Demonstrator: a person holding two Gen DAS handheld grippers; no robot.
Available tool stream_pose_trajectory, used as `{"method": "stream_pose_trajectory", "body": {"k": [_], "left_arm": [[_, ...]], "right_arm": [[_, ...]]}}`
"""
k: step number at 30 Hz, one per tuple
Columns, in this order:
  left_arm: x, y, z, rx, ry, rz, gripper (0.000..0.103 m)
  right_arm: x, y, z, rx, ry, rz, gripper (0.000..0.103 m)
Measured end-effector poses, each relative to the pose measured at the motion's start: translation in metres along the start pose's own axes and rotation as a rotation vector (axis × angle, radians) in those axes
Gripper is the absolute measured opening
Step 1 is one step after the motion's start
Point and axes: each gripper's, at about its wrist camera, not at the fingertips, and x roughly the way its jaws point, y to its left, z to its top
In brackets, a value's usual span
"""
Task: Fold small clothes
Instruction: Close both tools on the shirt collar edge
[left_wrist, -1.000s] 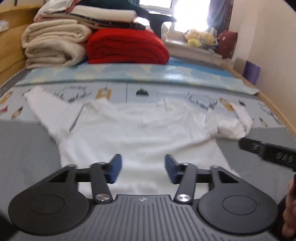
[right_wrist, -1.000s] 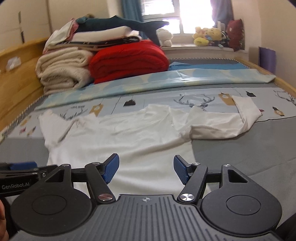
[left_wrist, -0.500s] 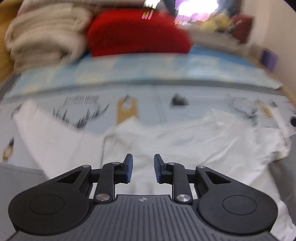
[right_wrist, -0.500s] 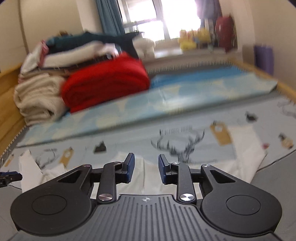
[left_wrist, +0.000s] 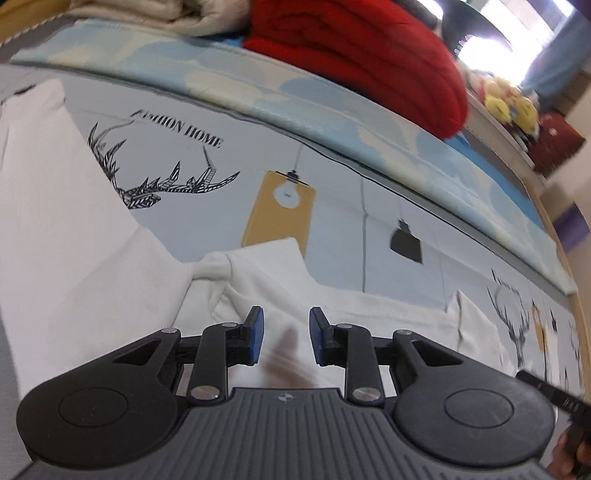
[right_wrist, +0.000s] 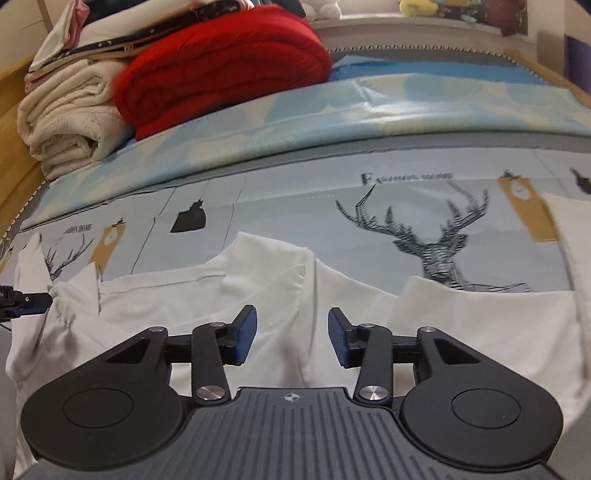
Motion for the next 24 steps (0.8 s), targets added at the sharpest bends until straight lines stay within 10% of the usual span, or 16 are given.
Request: {"method": "stream_pose_trajectory", "body": {"k": [13,18,24], "left_arm": [[0.037,0.004,0.004,0.091,0.001,0.064,0.043],[0.044,-0.009,0.008,0.149,-0.041,0.119,0.003],[0.046,-0.03,0.013,0.191,-0.112,0.047,0.001]], "right_arm": [[0.064,0.007,0.003,-0.037,0.054,-0.022,0.041],[0.063,0.001,0.007,-0.045,0.029,-0.039,0.013],[0.053,-0.013,0.022,-0.036,-0.026,-0.077,0.012]]}}
